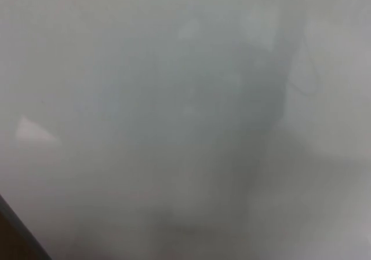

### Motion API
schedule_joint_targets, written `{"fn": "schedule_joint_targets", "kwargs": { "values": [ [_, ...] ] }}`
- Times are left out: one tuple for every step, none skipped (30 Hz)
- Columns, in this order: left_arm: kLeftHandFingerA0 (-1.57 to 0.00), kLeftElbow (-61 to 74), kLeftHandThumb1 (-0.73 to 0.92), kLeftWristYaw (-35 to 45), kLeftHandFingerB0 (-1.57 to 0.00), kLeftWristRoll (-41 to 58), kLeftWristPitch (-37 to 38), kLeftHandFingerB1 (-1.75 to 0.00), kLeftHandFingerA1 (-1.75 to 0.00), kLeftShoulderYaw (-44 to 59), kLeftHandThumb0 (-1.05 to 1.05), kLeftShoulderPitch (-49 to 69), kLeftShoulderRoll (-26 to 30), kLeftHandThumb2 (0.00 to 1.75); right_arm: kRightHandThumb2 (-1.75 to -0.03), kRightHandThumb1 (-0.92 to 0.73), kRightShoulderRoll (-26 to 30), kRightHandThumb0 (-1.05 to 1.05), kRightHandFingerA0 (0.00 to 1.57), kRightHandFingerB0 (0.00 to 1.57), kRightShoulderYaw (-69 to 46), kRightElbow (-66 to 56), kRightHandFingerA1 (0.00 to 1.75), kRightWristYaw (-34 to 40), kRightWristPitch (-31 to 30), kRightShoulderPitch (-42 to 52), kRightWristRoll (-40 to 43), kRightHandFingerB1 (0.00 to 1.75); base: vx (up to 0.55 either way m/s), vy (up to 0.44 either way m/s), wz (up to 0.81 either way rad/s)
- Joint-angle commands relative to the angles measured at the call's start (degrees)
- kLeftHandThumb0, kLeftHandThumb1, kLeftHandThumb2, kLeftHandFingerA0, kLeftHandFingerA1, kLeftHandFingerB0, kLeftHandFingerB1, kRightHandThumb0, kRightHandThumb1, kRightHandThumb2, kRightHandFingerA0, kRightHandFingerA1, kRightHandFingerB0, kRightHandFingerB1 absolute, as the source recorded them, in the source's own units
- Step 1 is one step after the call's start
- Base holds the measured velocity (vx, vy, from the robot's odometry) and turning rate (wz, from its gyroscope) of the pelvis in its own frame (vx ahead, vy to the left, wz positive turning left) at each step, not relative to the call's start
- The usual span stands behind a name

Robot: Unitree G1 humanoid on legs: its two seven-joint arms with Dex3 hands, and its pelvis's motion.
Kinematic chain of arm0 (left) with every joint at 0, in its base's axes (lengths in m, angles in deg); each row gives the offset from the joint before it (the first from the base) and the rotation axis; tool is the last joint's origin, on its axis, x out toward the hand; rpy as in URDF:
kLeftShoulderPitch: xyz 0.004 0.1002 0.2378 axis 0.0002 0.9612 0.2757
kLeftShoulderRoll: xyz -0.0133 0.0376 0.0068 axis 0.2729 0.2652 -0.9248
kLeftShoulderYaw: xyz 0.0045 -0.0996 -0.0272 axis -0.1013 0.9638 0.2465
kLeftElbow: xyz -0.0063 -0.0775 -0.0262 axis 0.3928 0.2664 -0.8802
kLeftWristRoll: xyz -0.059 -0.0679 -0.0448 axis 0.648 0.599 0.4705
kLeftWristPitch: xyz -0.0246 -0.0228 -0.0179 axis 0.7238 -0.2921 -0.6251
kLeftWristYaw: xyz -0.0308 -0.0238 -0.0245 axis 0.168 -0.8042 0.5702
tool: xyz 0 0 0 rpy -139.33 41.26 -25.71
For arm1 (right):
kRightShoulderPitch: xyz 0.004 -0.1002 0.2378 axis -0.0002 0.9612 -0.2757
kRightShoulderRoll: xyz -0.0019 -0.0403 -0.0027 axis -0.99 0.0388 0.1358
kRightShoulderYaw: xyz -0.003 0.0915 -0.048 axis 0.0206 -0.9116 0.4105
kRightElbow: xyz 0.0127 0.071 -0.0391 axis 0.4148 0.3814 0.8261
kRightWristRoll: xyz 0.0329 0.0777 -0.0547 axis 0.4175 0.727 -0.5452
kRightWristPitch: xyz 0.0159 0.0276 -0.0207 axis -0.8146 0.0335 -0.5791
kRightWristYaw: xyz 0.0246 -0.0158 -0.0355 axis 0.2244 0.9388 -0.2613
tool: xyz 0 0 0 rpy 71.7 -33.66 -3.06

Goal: A magnetic marker holder is on the left hand side of the white board, the robot put the index and middle finger into the opening of the container and pull off the magnetic holder and hand it to a human on the left hand side.

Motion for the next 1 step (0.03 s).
{"fn": "schedule_joint_targets", "kwargs": {
  "values": [
    [0.00,-1.0,0.66,4.1,0.00,3.3,-2.9,-0.13,-0.15,3.6,-0.67,-0.9,0.5,0.60,-0.63,-0.68,0.4,-0.47,0.75,0.52,-0.6,-0.2,0.50,-1.7,-1.3,-0.8,1.4,0.43,0.00,0.000,0.00]
  ]
}}
